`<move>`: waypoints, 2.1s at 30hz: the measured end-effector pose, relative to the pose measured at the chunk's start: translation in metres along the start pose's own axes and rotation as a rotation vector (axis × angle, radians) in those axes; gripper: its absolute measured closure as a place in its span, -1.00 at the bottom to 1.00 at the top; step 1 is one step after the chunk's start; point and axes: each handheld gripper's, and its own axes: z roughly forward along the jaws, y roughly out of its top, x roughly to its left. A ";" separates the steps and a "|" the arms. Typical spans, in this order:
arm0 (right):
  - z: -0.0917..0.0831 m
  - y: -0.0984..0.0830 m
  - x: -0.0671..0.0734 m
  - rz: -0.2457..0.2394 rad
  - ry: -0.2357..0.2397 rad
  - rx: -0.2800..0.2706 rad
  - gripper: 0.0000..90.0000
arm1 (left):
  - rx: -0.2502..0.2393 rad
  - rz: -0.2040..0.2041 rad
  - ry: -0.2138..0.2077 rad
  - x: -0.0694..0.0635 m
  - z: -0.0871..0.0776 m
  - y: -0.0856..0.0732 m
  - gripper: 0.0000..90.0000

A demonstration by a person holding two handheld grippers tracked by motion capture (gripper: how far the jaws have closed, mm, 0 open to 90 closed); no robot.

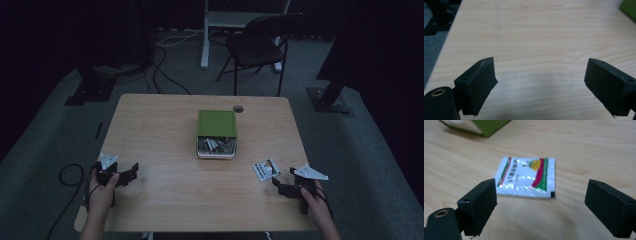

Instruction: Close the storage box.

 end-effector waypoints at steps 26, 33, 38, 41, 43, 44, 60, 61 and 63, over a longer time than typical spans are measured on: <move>-0.010 -0.017 -0.003 0.022 -0.114 0.179 -0.77 | 0.074 -0.033 0.087 0.019 -0.017 -0.027 -0.75; -0.009 -0.017 -0.003 0.024 -0.114 0.183 -0.77 | 0.098 -0.009 0.094 0.016 -0.014 -0.031 -0.75; -0.009 -0.017 -0.003 0.025 -0.114 0.183 -0.77 | 0.115 -0.006 0.105 0.016 -0.013 -0.033 -0.75; -0.009 -0.017 -0.003 0.026 -0.114 0.183 -0.77 | 0.125 -0.001 0.107 0.015 -0.012 -0.034 -0.75; -0.009 -0.017 -0.003 0.026 -0.114 0.183 -0.77 | 0.120 -0.004 0.108 0.014 -0.012 -0.034 -0.75; -0.009 -0.017 -0.003 0.025 -0.114 0.183 -0.77 | 0.122 -0.002 0.109 0.014 -0.012 -0.034 -0.75; -0.009 -0.017 -0.003 0.026 -0.114 0.182 -0.77 | 0.160 -0.056 0.136 0.015 -0.013 -0.036 -0.76; -0.009 -0.017 -0.003 0.026 -0.114 0.182 -0.77 | 0.160 -0.056 0.136 0.015 -0.013 -0.036 -0.76; -0.009 -0.017 -0.003 0.026 -0.114 0.182 -0.77 | 0.159 -0.057 0.137 0.015 -0.013 -0.036 -0.76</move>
